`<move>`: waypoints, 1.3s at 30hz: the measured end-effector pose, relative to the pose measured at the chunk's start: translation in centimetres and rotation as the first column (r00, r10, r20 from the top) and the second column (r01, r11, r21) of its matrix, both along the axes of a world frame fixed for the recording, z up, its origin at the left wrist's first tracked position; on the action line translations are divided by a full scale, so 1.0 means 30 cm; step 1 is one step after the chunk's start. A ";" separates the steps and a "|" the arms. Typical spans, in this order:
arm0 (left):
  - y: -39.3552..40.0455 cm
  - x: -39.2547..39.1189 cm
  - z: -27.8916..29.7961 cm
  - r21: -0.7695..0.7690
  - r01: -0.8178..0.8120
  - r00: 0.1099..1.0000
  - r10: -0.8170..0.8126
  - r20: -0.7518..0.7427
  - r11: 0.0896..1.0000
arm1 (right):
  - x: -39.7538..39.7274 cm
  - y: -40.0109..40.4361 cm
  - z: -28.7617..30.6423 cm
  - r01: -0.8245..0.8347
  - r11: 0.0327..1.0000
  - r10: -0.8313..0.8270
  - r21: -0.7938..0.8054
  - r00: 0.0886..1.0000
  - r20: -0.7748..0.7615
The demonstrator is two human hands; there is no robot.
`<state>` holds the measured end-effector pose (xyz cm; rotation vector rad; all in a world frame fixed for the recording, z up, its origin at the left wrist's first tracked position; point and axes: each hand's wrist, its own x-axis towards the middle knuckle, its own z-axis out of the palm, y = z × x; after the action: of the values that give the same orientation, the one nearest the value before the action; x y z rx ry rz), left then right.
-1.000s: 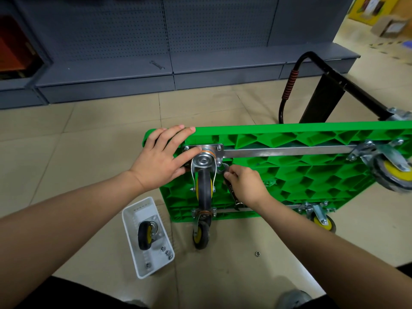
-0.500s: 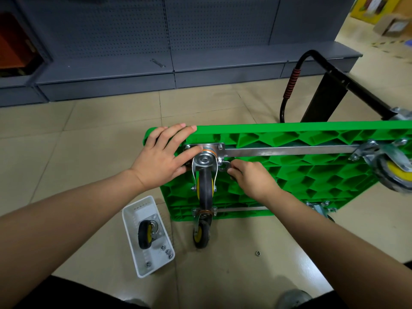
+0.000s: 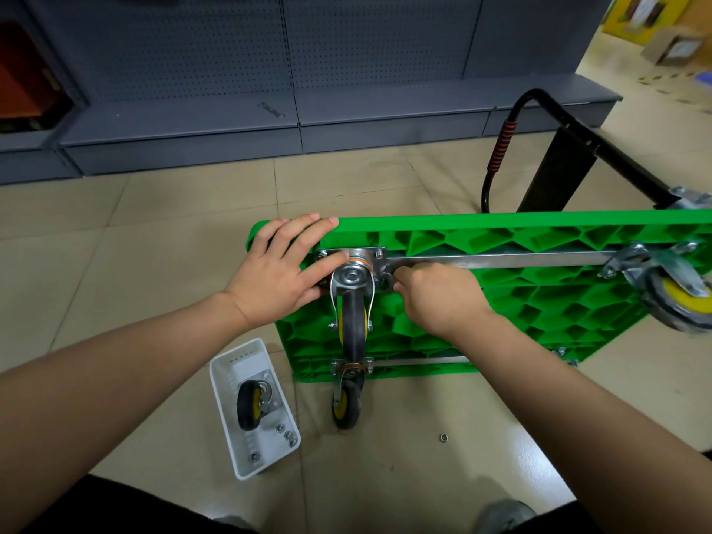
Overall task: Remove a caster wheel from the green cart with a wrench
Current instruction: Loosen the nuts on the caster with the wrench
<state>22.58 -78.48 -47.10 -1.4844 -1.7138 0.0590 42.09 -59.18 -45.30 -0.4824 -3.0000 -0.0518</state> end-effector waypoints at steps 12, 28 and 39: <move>-0.001 -0.005 0.002 -0.025 -0.001 1.000 0.001 -0.001 1.000 | 0.039 0.016 -0.035 0.064 0.926 -0.112 -0.373 0.988 -0.109; 0.000 0.002 0.001 -0.004 0.000 1.000 0.000 -0.008 1.000 | -0.013 -0.043 -0.108 0.140 0.765 -0.243 -0.628 0.967 -0.081; 0.000 0.003 0.002 -0.005 0.001 1.000 -0.001 -0.006 1.000 | 0.016 -0.080 0.007 0.146 0.988 -0.148 0.054 0.988 0.036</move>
<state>22.67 -78.49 -47.02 -1.4874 -1.7098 0.0676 42.56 -61.59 -45.08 -0.7038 -2.9878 -0.1512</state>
